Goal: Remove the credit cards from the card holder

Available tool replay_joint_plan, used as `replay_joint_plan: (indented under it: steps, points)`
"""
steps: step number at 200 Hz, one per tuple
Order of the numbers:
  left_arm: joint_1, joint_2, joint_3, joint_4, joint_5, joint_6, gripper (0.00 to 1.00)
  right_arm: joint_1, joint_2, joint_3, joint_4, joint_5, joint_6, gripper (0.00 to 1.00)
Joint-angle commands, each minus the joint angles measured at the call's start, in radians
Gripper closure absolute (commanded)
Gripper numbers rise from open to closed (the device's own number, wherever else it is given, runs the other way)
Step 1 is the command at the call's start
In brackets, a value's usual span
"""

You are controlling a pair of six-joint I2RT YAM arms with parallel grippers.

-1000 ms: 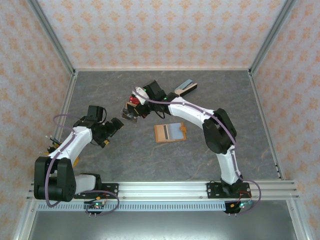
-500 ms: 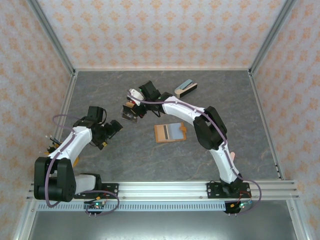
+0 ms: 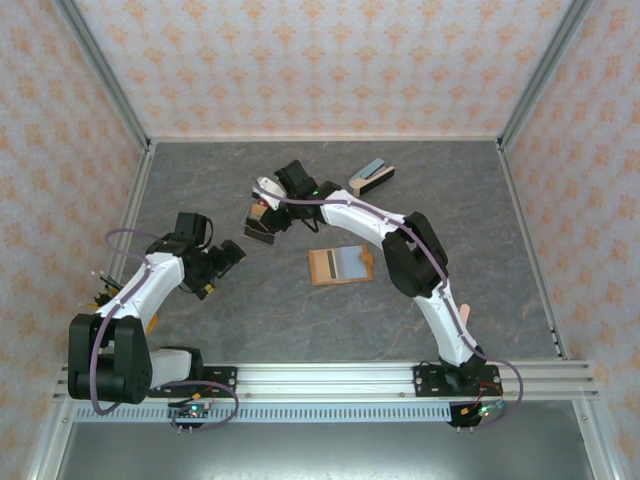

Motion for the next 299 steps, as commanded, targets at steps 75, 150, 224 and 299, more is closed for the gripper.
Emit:
replay_joint_plan:
  steps: [75, 150, 224, 299]
  points:
    - [-0.017, -0.049, 0.046, -0.017, 0.035, 0.04, 0.0, -0.031, -0.429, -0.359, 0.077, 0.123, 0.46, 0.47]
    - [-0.224, 0.004, 0.137, 0.058, 0.006, 0.008, 0.0, -0.137, -0.752, -0.798, -0.001, 0.202, 0.804, 0.28]
    - [-0.435, 0.152, 0.217, 0.181, -0.002, -0.066, 0.02, -0.207, -0.67, -0.923, 0.107, -0.074, 0.905, 0.44]
    - [-0.544, 0.351, 0.31, 0.26, 0.011, -0.114, 0.17, -0.226, -0.53, -0.887, 0.122, -0.154, 0.897, 0.71]
